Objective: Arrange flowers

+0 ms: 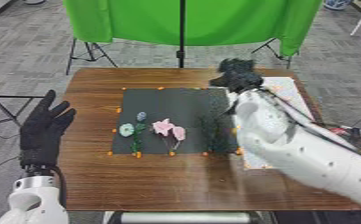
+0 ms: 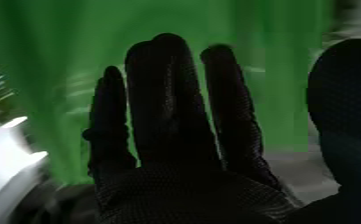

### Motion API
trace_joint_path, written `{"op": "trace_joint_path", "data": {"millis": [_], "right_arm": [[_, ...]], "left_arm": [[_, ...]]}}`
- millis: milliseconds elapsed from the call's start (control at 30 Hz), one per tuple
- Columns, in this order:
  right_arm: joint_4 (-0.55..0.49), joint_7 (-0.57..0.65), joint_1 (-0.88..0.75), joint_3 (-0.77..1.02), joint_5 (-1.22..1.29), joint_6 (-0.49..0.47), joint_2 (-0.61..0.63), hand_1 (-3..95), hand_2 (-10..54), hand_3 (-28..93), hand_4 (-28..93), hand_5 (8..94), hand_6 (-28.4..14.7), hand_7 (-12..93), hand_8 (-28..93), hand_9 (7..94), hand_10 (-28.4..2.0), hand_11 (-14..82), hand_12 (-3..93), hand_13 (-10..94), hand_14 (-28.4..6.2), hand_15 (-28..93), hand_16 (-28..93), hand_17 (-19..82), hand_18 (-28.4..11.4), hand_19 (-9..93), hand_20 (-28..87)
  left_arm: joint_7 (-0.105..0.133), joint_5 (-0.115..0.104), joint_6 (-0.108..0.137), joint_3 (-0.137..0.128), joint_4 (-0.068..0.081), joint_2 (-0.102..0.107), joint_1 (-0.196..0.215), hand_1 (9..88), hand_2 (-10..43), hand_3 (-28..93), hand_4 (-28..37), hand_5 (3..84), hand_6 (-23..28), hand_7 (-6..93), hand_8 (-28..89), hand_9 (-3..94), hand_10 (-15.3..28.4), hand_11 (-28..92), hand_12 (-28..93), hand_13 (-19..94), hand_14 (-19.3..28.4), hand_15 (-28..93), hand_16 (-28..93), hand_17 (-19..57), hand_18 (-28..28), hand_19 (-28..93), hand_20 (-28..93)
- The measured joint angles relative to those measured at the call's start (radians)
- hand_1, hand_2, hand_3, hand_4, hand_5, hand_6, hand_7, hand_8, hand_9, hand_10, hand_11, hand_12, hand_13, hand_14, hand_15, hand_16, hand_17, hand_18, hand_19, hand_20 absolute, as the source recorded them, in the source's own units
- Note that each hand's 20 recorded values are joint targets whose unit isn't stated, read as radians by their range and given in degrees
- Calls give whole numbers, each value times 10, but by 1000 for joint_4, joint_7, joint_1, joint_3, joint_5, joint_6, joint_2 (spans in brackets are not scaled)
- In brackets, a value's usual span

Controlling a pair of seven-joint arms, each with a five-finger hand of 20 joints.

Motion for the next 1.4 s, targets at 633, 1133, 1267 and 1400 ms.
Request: {"op": "trace_joint_path", "data": {"millis": [633, 1133, 1267, 1400], "right_arm": [[332, 77, 54, 180, 188, -317, 65, 296, -95, 822, -283, 442, 32, 176, -149, 476, -167, 172, 140, 515, -123, 779, 109, 119, -210, 721, 335], [379, 152, -68, 269, 203, -470, -6, 351, -95, 817, -283, 541, 69, 195, -162, 554, -132, 196, 145, 548, -106, 766, 113, 130, -205, 722, 337], [379, 130, -65, 247, 129, -469, -4, 369, -95, 785, -283, 599, 73, 193, -163, 623, -110, 215, 145, 600, -86, 752, 130, 156, -204, 730, 338], [383, 95, -62, 167, 5, -430, 3, 391, -95, 754, -283, 644, 76, 187, -162, 673, -103, 231, 148, 633, -76, 745, 143, 178, -206, 739, 336]], "left_arm": [[45, -28, 10, 8, -2, 17, 14, 220, 69, 825, -283, 341, 69, 77, -82, 318, 185, 240, 102, 196, 259, 554, -110, -104, 255, 517, 63], [19, -20, 10, -5, -6, 0, 17, 220, 68, 827, -283, 340, 69, 77, -81, 319, 186, 240, 102, 196, 260, 556, -110, -103, 255, 516, 63], [14, -17, 9, -6, -6, -3, 16, 220, 68, 827, -282, 340, 68, 77, -82, 319, 186, 241, 102, 196, 260, 555, -111, -104, 255, 516, 63], [7, -13, 8, -9, -6, -10, 15, 220, 68, 827, -283, 340, 68, 77, -82, 319, 186, 240, 102, 196, 260, 555, -111, -103, 254, 516, 63]]}}
